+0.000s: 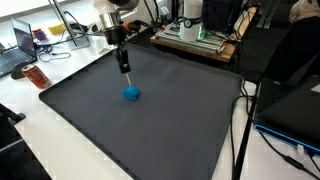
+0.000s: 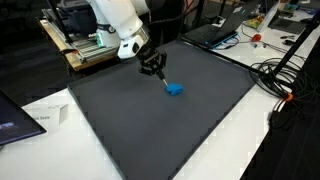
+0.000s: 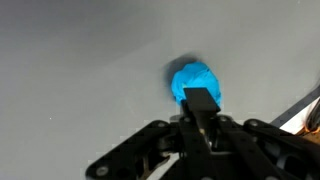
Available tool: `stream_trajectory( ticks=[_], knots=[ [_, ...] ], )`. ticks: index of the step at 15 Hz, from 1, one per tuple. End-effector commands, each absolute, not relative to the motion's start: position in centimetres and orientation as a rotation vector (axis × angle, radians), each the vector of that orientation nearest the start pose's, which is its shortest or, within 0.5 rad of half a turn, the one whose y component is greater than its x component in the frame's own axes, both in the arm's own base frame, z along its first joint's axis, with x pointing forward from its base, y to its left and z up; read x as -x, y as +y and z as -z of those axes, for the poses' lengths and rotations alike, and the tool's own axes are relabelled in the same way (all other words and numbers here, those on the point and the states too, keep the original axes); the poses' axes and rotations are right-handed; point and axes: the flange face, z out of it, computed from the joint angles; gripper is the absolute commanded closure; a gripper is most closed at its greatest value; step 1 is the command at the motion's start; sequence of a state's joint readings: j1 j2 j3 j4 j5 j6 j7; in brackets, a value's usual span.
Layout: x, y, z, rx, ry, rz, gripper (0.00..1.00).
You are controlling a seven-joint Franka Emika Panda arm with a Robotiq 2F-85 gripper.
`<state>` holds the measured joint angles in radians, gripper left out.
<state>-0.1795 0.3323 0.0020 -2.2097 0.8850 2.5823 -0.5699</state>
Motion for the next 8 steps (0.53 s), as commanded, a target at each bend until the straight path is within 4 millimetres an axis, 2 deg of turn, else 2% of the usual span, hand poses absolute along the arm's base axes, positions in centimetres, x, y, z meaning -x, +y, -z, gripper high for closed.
stream_trajectory(
  ticks=[1,5,8],
  knots=[
    [-55.12,-10.22,-21.89,2.661,0.487,0.24,0.97],
    [-55.25,-9.64,-21.23,2.675,0.474,0.204,0.97],
    [-55.06,-10.19,-22.14,2.686,0.478,0.216,0.97]
  ],
)
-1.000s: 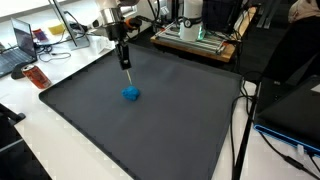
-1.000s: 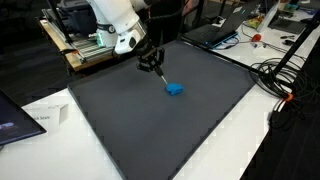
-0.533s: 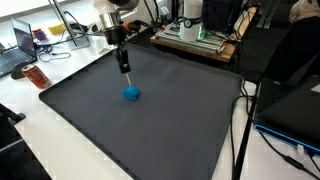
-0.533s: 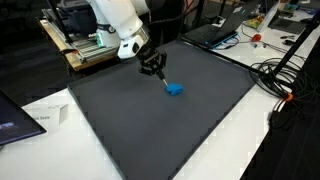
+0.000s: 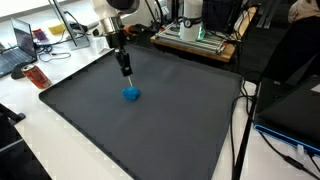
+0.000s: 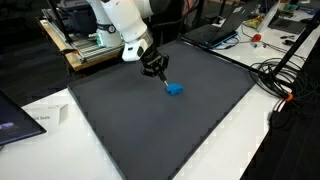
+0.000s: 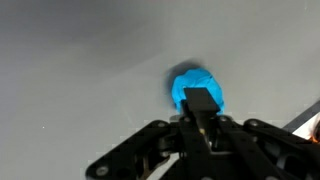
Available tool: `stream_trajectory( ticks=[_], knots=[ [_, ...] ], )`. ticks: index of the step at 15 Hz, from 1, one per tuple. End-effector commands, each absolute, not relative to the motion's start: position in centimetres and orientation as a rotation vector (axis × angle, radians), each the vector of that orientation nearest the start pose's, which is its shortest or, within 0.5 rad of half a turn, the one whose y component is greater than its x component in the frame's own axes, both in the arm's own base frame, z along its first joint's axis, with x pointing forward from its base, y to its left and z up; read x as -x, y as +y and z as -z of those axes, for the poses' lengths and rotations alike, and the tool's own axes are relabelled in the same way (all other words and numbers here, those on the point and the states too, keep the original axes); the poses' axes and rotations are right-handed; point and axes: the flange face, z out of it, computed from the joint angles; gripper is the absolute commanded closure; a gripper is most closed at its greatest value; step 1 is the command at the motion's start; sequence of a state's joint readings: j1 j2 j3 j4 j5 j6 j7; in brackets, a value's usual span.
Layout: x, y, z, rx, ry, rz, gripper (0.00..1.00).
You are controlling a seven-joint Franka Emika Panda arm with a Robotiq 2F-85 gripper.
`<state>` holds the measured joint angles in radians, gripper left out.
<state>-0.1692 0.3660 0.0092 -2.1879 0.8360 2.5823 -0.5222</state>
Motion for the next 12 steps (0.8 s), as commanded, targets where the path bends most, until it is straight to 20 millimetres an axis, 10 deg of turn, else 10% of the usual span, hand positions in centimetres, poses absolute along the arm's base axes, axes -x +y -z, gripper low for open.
stream_trajectory(
  ticks=[1,12],
  knots=[
    [-54.9,-10.4,-22.5,2.689,0.474,0.216,0.97],
    [-54.4,-12.6,-25.0,2.689,0.463,0.244,0.97]
  ],
)
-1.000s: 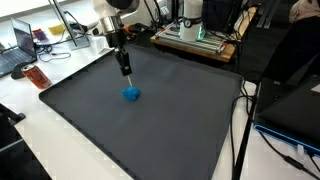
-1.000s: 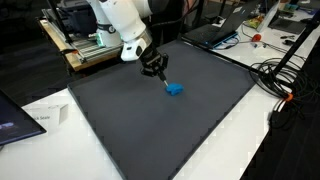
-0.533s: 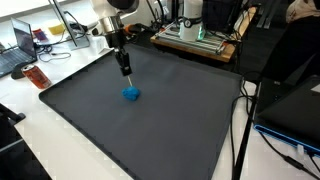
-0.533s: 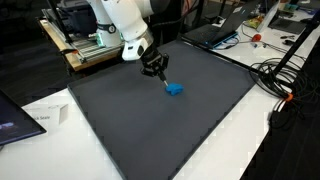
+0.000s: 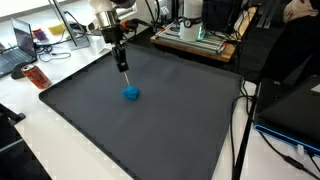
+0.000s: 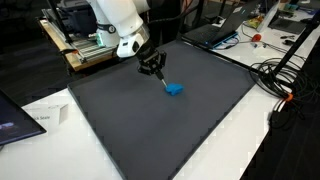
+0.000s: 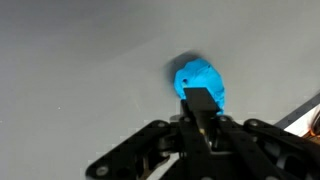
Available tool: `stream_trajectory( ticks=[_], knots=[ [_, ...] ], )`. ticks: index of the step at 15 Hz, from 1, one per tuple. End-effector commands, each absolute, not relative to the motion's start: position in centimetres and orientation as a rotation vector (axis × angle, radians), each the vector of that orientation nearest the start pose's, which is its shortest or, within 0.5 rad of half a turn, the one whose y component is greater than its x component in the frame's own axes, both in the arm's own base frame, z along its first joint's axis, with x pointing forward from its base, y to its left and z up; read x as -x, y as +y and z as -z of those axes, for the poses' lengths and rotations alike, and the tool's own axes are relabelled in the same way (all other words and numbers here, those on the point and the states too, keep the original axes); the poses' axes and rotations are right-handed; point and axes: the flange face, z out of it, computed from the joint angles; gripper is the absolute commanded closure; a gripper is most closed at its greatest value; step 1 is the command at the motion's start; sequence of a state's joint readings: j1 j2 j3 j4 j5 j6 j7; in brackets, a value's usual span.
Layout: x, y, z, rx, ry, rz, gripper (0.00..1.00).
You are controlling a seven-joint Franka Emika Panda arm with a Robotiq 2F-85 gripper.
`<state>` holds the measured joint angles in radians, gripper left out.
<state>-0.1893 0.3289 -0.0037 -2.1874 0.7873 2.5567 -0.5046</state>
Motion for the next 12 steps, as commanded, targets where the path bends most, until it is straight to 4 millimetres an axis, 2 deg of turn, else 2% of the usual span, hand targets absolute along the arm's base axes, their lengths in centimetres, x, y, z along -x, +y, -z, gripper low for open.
stream_trajectory(
  ticks=[1,7,12],
  knots=[
    [-54.3,-12.8,-25.2,2.69,0.461,0.246,0.97],
    [-53.6,-13.2,-26.4,2.705,0.453,0.251,0.97],
    [-53.7,-12.2,-28.8,2.793,0.387,0.27,0.97]
  ],
)
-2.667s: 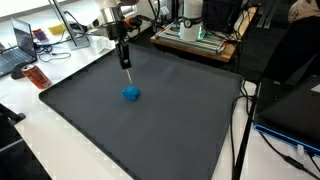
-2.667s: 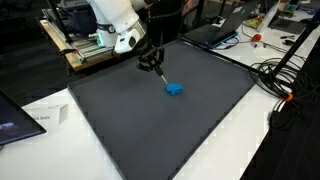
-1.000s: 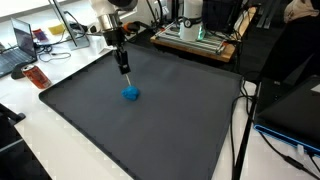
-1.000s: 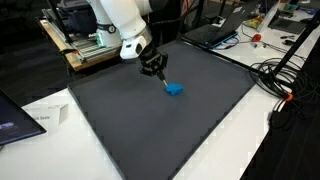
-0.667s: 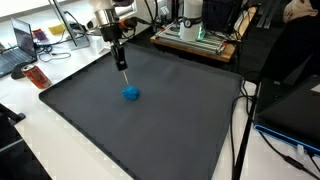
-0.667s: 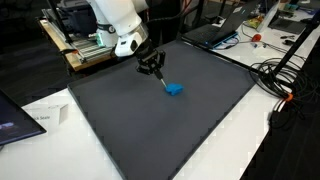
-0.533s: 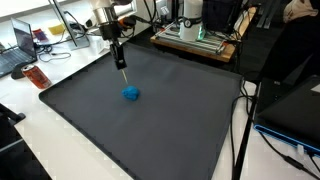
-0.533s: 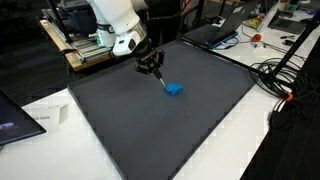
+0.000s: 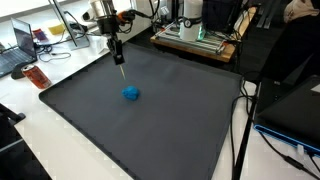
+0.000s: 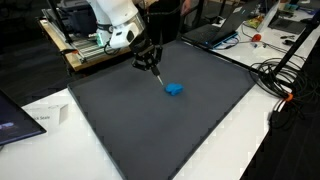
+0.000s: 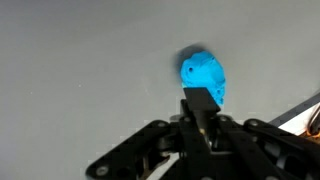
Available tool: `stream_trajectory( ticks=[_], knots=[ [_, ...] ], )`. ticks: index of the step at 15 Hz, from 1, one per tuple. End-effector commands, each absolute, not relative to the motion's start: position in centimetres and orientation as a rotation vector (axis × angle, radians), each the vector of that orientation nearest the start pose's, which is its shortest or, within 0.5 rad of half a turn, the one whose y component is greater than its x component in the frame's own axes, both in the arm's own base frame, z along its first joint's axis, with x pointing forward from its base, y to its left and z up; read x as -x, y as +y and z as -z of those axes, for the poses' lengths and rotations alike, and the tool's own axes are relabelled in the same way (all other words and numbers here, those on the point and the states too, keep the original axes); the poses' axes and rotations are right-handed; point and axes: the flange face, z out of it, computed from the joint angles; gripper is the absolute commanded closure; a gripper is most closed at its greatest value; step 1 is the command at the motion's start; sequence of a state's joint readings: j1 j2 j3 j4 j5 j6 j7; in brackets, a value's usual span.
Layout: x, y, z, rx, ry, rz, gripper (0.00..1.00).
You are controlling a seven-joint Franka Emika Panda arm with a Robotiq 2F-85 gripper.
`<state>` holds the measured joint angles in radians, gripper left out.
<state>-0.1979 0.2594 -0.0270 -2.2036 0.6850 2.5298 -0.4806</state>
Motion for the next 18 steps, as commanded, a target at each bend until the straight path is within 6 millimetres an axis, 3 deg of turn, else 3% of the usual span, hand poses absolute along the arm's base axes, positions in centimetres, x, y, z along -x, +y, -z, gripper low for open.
stream_trajectory(
  ticks=[1,5,8,13,18],
  knots=[
    [-54.2,-11.6,-29.3,2.81,0.369,0.256,0.97],
    [-56.5,-9.7,-30.2,2.854,0.349,0.188,0.97],
    [-58.2,-9.6,-30.8,2.807,0.361,0.169,0.97],
    [-60.7,-10.8,-30.2,2.771,0.389,0.142,0.97],
    [-62.6,-14.1,-28.0,2.671,0.478,0.137,0.97]
  ],
)
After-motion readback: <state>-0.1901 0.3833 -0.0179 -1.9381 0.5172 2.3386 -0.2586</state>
